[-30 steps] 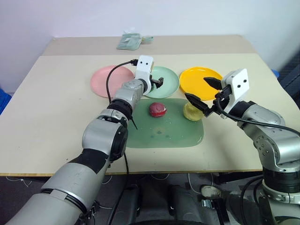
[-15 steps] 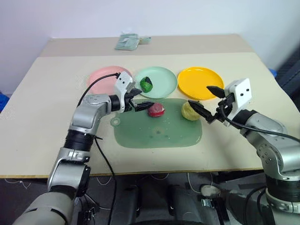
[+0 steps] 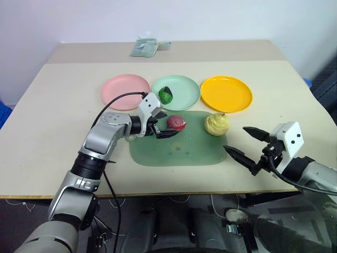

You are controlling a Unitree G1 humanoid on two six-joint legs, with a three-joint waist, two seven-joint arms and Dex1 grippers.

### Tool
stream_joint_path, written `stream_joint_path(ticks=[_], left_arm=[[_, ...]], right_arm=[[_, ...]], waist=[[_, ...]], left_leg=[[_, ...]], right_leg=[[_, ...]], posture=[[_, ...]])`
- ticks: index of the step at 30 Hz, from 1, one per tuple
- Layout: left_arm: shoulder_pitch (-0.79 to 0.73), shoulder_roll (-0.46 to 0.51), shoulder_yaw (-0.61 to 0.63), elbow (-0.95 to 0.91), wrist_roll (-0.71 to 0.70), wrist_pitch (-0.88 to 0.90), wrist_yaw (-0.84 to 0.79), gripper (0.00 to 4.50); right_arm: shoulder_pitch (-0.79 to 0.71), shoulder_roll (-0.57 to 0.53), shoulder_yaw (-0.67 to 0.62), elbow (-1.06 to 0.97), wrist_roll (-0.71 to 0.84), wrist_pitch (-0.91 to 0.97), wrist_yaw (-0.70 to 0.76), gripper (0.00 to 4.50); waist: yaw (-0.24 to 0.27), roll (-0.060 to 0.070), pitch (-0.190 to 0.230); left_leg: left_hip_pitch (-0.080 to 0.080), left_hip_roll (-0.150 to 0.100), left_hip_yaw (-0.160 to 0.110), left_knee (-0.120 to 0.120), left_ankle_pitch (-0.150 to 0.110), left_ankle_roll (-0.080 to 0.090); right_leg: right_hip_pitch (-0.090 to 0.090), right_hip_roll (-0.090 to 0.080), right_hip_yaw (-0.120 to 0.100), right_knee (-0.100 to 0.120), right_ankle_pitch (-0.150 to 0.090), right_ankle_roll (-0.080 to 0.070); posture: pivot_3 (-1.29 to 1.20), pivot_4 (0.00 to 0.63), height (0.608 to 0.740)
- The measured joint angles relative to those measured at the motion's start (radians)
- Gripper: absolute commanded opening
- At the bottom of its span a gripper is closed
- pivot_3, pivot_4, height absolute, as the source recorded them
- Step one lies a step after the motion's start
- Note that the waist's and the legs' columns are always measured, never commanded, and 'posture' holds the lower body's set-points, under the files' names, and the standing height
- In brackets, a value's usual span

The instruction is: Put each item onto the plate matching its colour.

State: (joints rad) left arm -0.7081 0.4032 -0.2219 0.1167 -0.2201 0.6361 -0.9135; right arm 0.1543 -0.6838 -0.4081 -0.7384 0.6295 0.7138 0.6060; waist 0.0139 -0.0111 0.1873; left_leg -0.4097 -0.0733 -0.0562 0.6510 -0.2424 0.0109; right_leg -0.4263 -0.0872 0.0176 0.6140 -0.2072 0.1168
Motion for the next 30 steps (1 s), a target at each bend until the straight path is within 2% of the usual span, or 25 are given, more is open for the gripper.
stream_joint_path(ticks=[10,11,15,22,26,30], left_arm=[[-0.053,-0.065,-0.04,0.146,0.064,-0.075,0.033,4.47],[-0.056,-0.076,-0.04,0.157,0.066,-0.077,0.04,3.94],[-0.071,-0.118,-0.034,0.192,0.069,-0.075,0.074,2.27],[-0.076,-0.131,0.028,0.189,0.063,-0.064,0.164,2.27],[-0.077,-0.135,0.16,0.149,0.02,-0.006,0.273,2.27],[-0.103,-0.155,0.348,0.156,-0.023,0.015,0.469,2.27]], right_arm=[[0.033,0.0,-0.005,-0.006,0.012,-0.024,-0.011,4.5],[0.036,0.0,-0.005,-0.006,0.012,-0.026,-0.012,4.5],[0.046,0.0,-0.005,-0.007,0.014,-0.034,-0.018,4.5],[0.029,-0.003,-0.005,-0.007,0.023,-0.034,-0.031,4.5],[0.001,-0.009,-0.005,-0.007,0.024,-0.034,-0.031,4.5],[0.0,-0.01,-0.002,-0.006,0.023,-0.035,-0.024,4.5]], waist=[[0.001,0.0,0.0],[0.001,0.0,0.0],[0.001,0.0,0.0],[-0.001,0.0,0.0],[0.0,0.0,0.0],[0.002,-0.001,0.0]], left_leg=[[0.0,0.0,0.0,0.001,0.0,0.0],[0.0,0.0,0.0,0.001,0.0,0.0],[0.0,0.0,0.0,0.001,0.0,0.0],[0.0,0.0,0.0,0.001,0.0,0.0],[0.0,0.0,0.0,0.001,0.0,0.0],[0.0,0.0,0.0,0.001,0.0,0.0]], right_leg=[[0.0,0.0,0.0,0.0,0.0,0.0],[0.0,0.0,0.0,0.0,0.0,0.0],[0.0,0.0,0.0,0.0,0.0,0.0],[0.0,0.0,0.0,0.0,0.0,0.0],[0.0,0.0,-0.001,0.0,0.0,0.0],[0.0,0.0,-0.001,0.0,0.0,0.001]], posture=[[0.0,0.15,0.74],[0.0,0.15,0.74],[0.0,0.15,0.74],[0.0,0.15,0.74],[0.0,0.15,0.74],[0.0,0.15,0.74]])
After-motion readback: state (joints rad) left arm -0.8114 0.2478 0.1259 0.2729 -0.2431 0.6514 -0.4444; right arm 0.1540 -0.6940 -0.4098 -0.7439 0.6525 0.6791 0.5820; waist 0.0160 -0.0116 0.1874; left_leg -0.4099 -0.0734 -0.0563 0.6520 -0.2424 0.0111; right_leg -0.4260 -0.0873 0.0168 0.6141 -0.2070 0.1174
